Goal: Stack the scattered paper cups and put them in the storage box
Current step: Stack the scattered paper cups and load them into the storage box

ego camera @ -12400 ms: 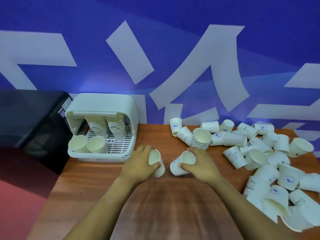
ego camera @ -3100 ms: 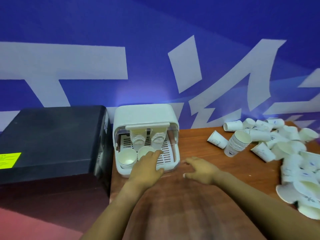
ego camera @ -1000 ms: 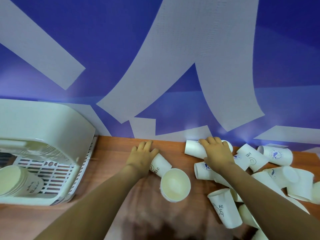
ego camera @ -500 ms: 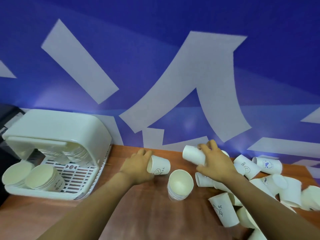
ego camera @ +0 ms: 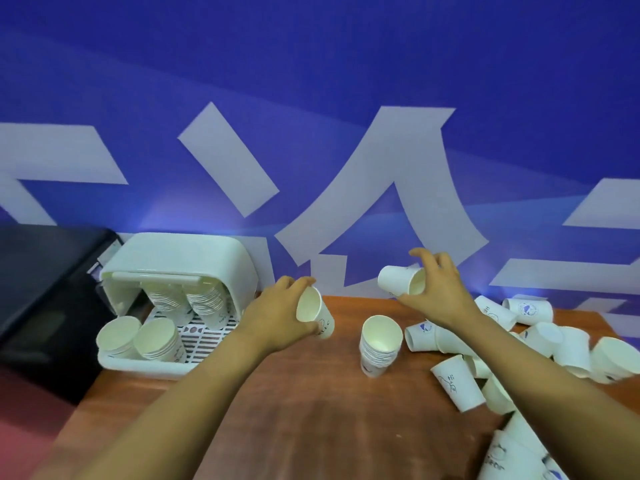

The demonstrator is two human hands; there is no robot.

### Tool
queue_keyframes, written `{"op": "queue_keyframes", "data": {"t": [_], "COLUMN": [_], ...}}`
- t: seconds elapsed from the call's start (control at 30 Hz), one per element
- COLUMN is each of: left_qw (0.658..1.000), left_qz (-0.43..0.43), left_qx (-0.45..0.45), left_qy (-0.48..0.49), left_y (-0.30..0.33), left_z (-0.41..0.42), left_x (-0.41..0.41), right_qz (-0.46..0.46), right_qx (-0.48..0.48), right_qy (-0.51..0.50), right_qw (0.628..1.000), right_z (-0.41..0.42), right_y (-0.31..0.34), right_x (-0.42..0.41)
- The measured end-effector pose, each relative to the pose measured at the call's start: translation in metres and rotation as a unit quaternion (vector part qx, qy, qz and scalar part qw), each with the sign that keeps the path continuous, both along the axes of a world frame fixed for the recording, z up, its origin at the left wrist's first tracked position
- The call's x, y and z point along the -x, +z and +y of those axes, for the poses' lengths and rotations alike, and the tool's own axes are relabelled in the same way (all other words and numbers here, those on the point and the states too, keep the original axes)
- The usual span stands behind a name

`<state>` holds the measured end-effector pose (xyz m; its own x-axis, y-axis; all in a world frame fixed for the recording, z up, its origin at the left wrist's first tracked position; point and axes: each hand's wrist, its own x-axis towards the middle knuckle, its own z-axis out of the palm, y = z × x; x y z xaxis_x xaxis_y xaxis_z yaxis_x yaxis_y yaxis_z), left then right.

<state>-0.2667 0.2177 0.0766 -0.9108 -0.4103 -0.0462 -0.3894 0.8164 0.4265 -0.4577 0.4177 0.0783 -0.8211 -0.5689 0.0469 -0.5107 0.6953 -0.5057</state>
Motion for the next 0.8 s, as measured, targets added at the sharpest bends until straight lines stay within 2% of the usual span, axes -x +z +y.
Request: {"op": "queue_keyframes", "data": {"t": [0.2,0.33,0.53,0.8], "left_qw": [0.999,0.998,0.997,0.997], "left_qz": [0.022,0.031,0.061,0.074], "left_qx": [0.01,0.008,-0.011,0.013], "left_qy": [-0.026,-0.045,-0.034,-0.009], "left_y": [0.017,0.023,0.038,0.042], "left_z": [-0.005,-0.023,-0.092,-0.19], "left_x": [-0.011,-0.032,-0.1,-0.18], "right_qz": [-0.027,-0.007,0.056,0.039], "right_qx": [0.034,-0.008,-0.022,-0.021], "right_qy": [-0.015,-0.012,0.058,0.118], "right_qw": [0.999,1.0,0.997,0.992], "right_z": [0.012,0.005,-0.069,-0.177], "right_y": [0.02,0.039,0.06,0.05], "right_x": [-0.023,-0.044,-0.117,-0.209]}}
